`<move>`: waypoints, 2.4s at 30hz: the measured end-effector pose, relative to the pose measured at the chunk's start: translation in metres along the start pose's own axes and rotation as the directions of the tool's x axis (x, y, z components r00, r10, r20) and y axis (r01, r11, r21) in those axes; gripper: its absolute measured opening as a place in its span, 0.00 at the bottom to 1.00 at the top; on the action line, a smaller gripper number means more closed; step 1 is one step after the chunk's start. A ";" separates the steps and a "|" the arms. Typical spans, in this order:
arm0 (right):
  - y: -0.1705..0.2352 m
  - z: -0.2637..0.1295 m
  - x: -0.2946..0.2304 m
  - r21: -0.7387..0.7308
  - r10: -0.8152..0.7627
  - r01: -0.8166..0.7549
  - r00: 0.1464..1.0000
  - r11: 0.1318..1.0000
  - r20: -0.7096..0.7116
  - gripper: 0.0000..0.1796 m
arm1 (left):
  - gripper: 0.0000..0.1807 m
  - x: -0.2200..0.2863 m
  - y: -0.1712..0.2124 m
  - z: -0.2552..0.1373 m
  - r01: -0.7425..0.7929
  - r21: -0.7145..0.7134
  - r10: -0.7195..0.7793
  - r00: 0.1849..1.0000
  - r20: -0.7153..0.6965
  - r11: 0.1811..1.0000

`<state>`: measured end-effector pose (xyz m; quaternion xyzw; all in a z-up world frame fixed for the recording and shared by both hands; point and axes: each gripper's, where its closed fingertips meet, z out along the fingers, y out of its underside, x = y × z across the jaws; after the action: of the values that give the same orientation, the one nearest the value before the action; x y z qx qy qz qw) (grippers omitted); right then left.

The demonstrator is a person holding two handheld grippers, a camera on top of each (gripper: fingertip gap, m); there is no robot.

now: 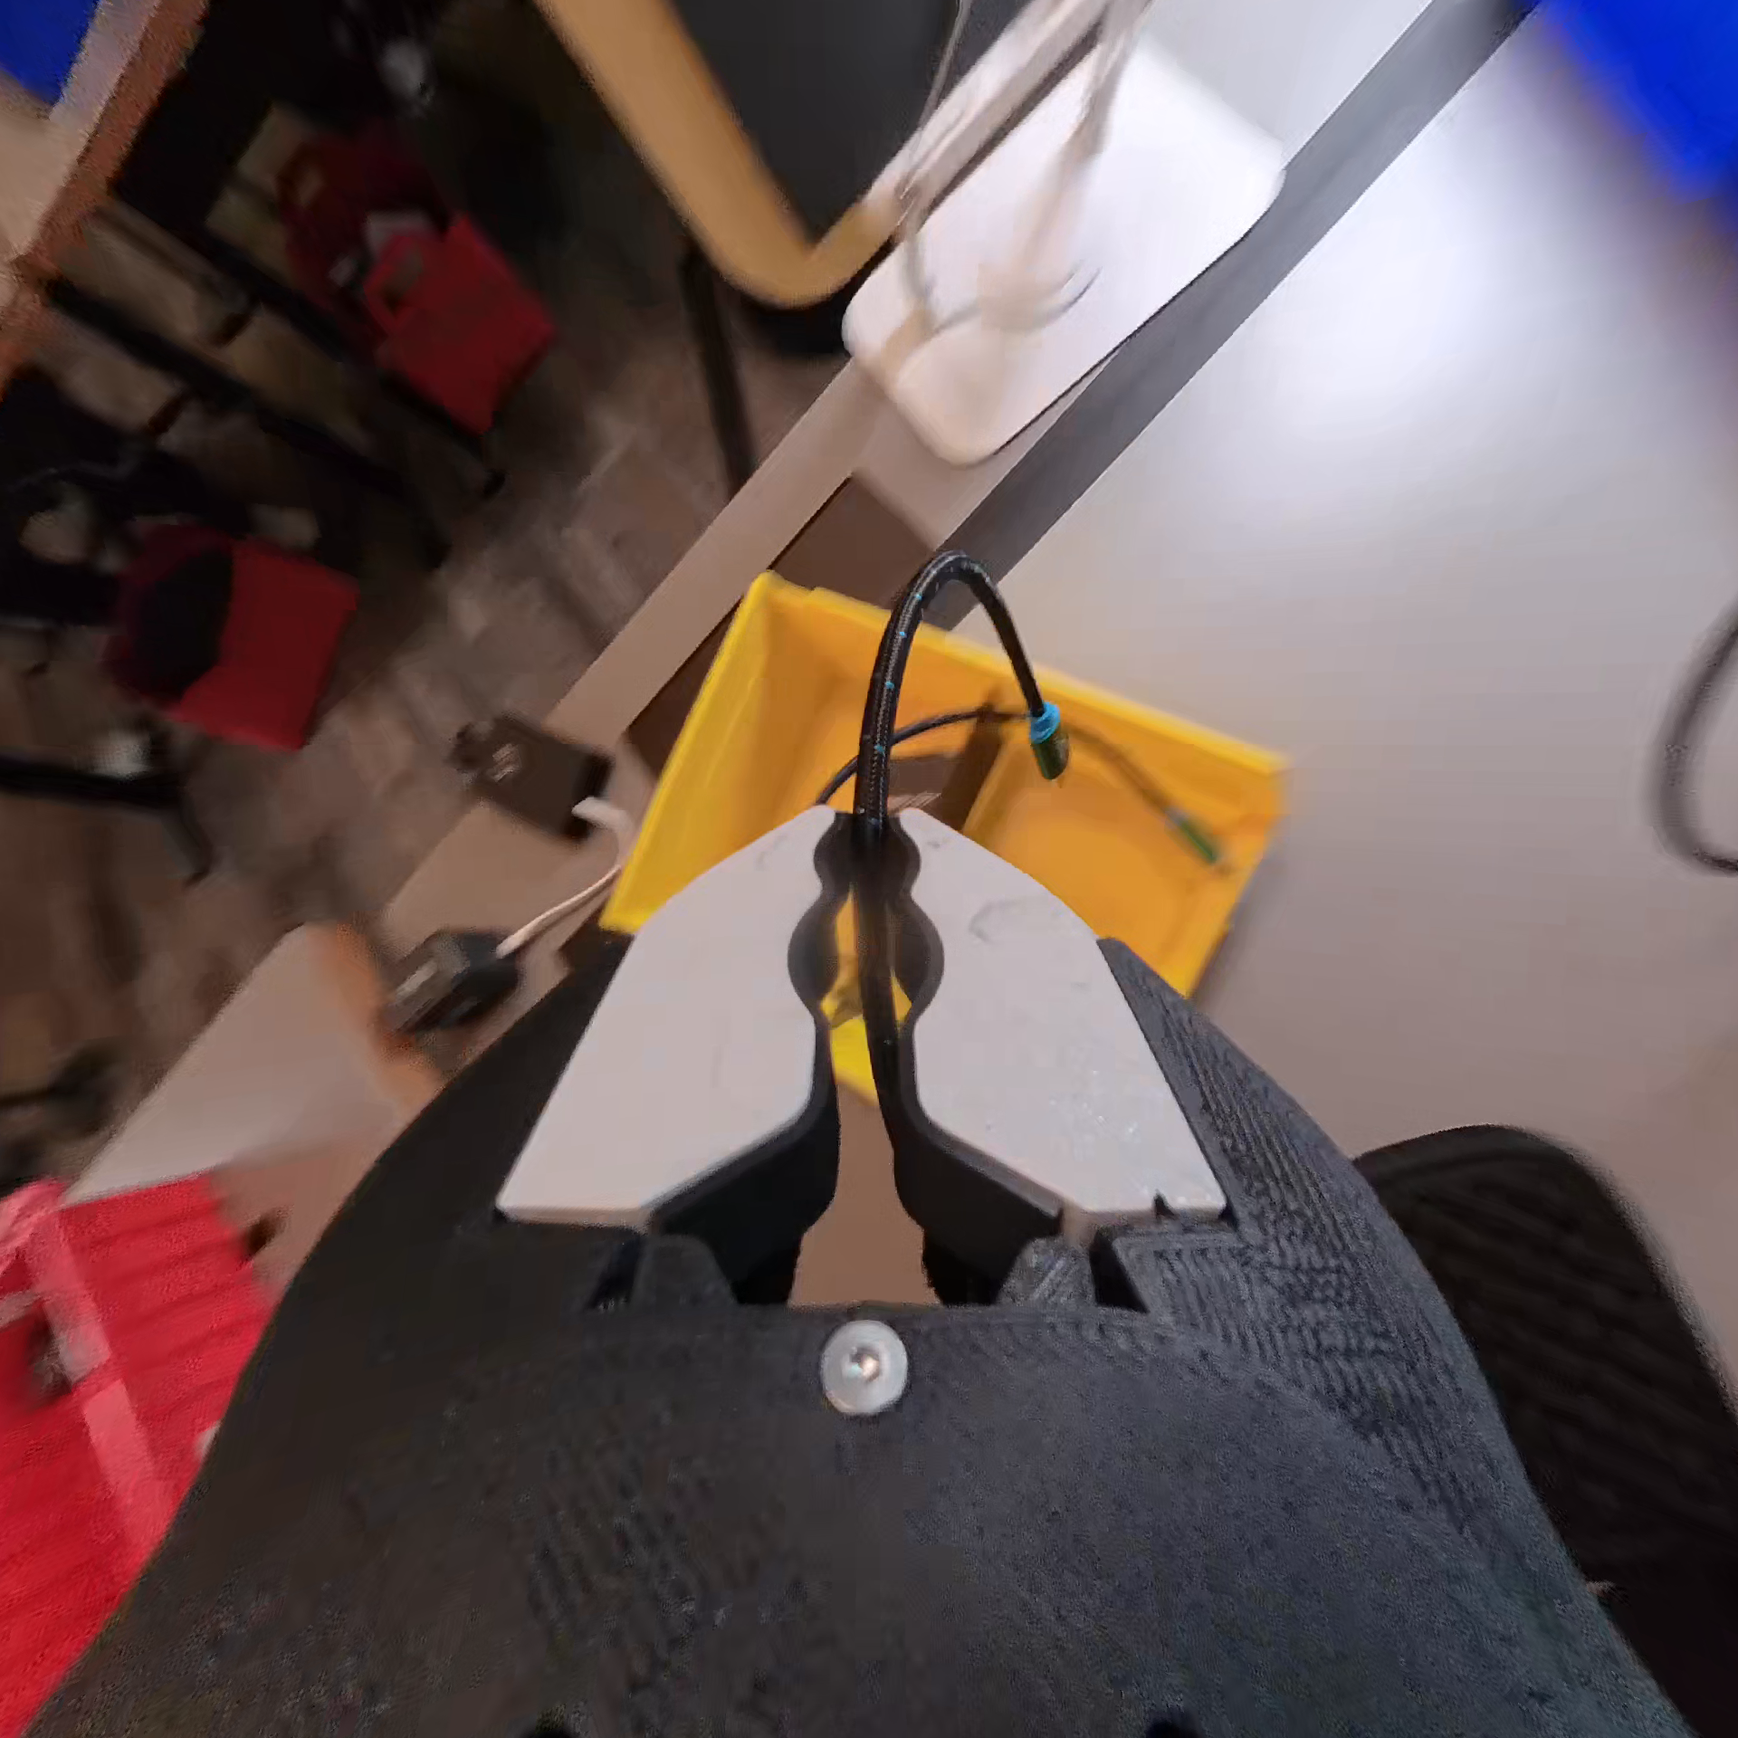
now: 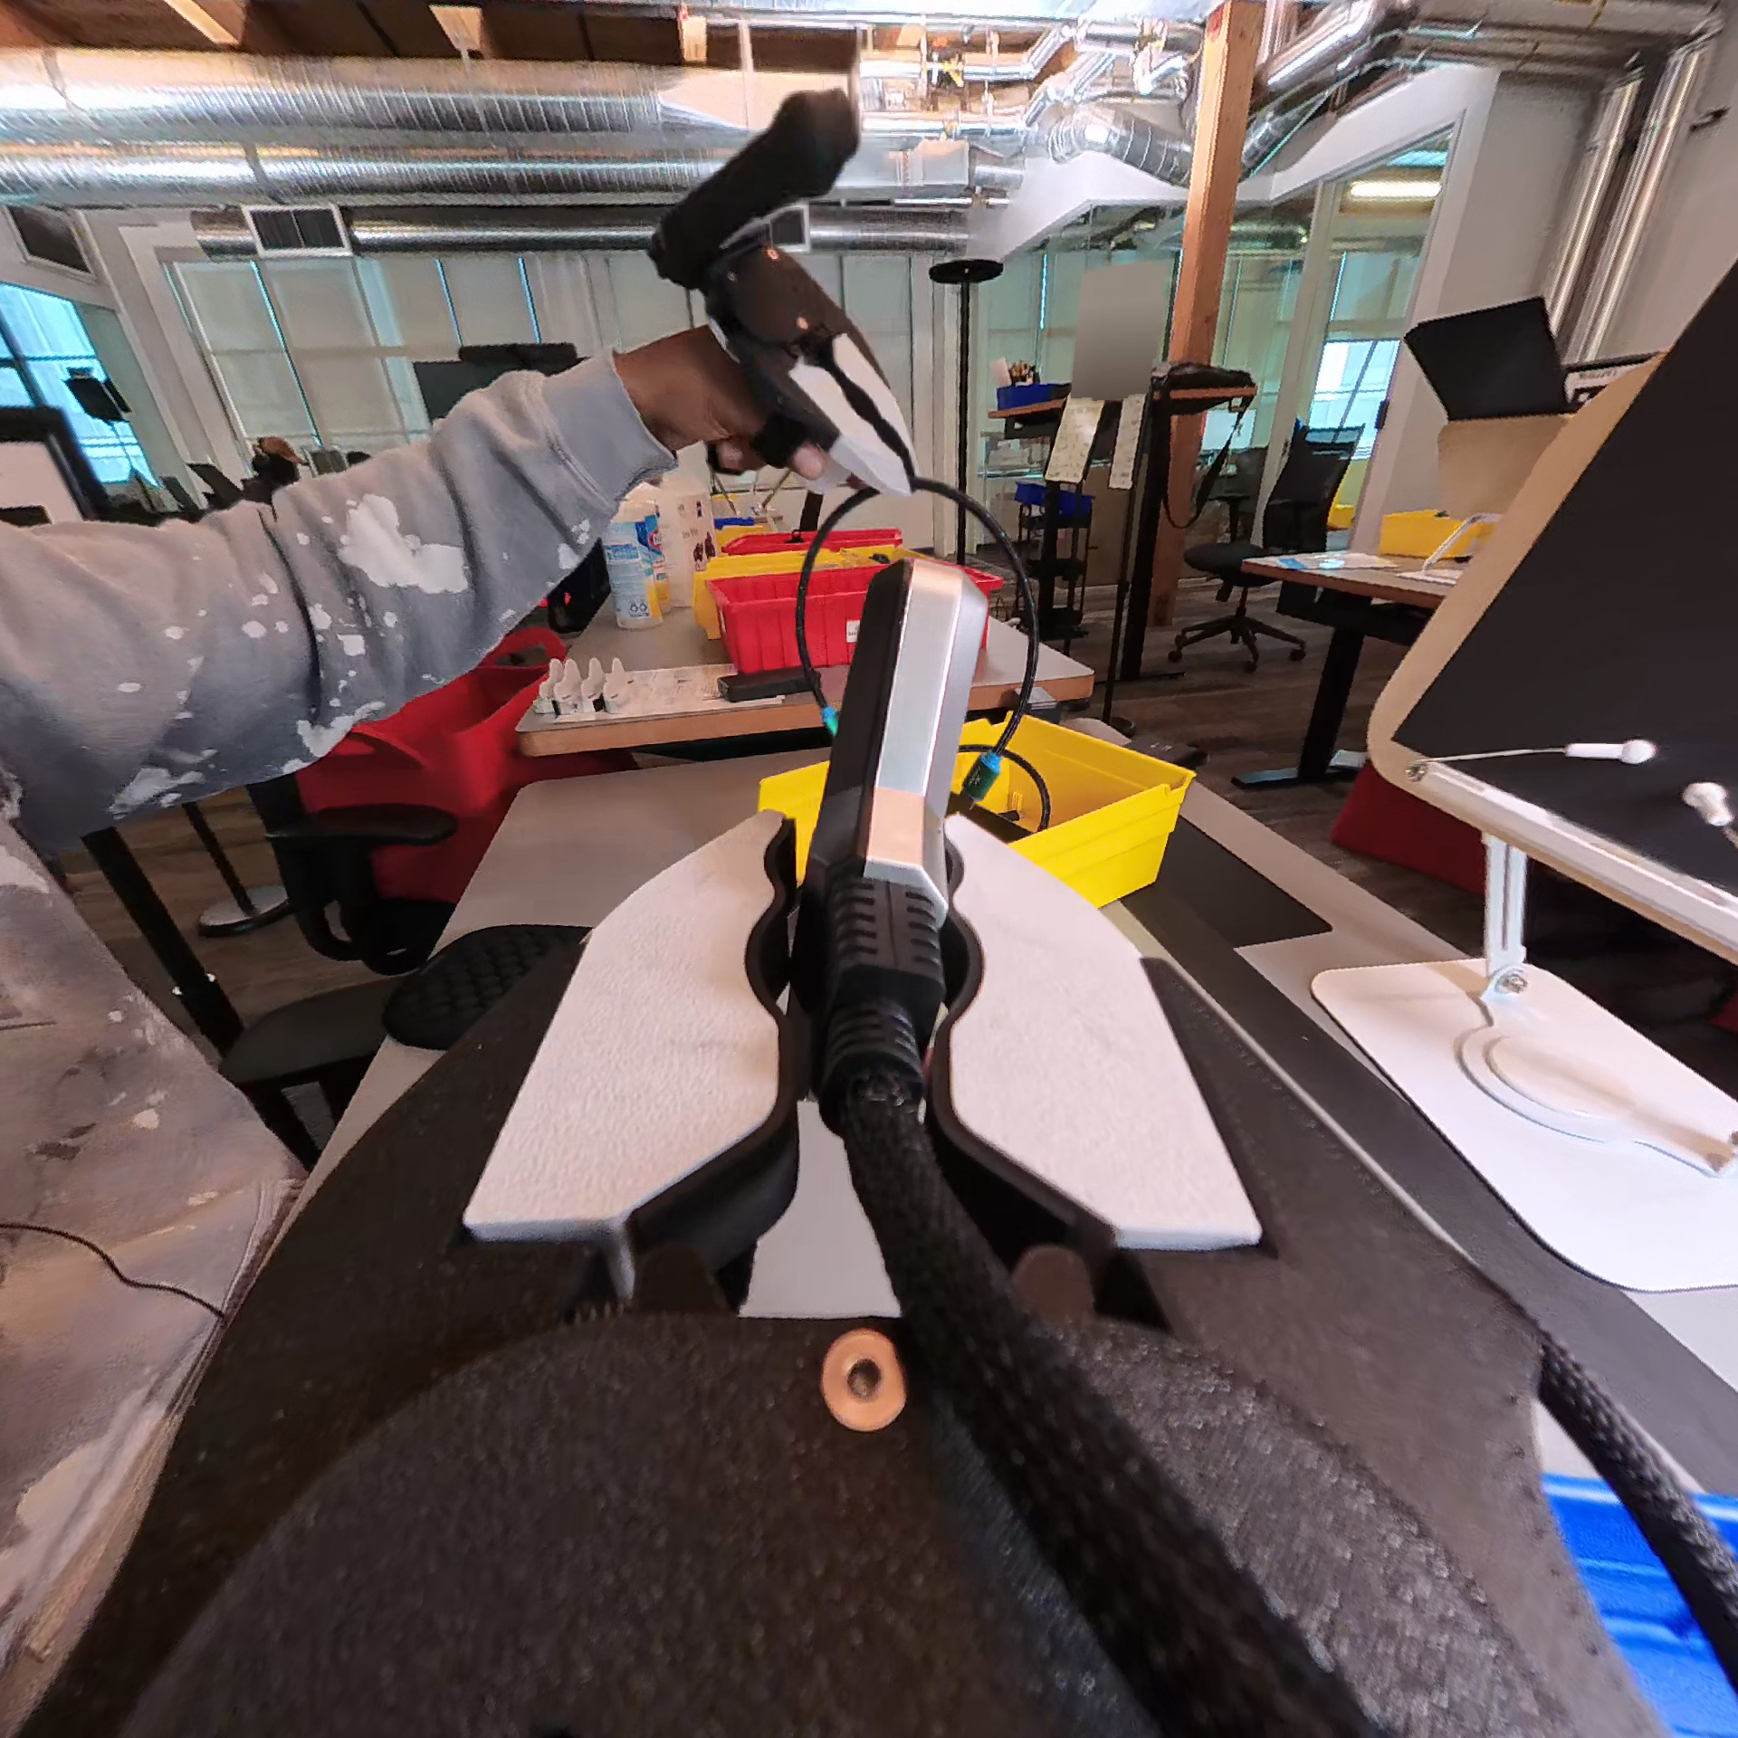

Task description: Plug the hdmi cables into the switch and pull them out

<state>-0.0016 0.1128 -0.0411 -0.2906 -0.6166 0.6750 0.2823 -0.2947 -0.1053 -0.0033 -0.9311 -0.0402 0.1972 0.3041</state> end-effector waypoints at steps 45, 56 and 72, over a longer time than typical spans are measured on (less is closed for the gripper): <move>-0.015 -0.073 -0.011 0.062 0.009 -0.014 0.996 0.998 0.087 0.14 | 0.07 0.269 0.028 0.039 0.113 0.365 0.137 0.793 -0.593 0.924; 0.032 -0.025 -0.035 -0.216 0.050 -0.003 0.975 0.976 0.215 0.14 | 0.07 0.322 -0.061 0.049 0.023 0.397 0.295 0.630 -0.718 0.917; 0.073 0.027 -0.032 -0.274 0.220 -0.135 0.926 0.952 0.306 0.14 | 0.07 0.333 -0.046 0.068 0.056 0.357 0.274 0.532 -0.801 0.933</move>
<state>-0.0023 0.0652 -0.1100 -0.2605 -0.7055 0.6550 0.0731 -0.0131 0.0347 -0.1408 -0.8438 0.2043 -0.2509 0.4282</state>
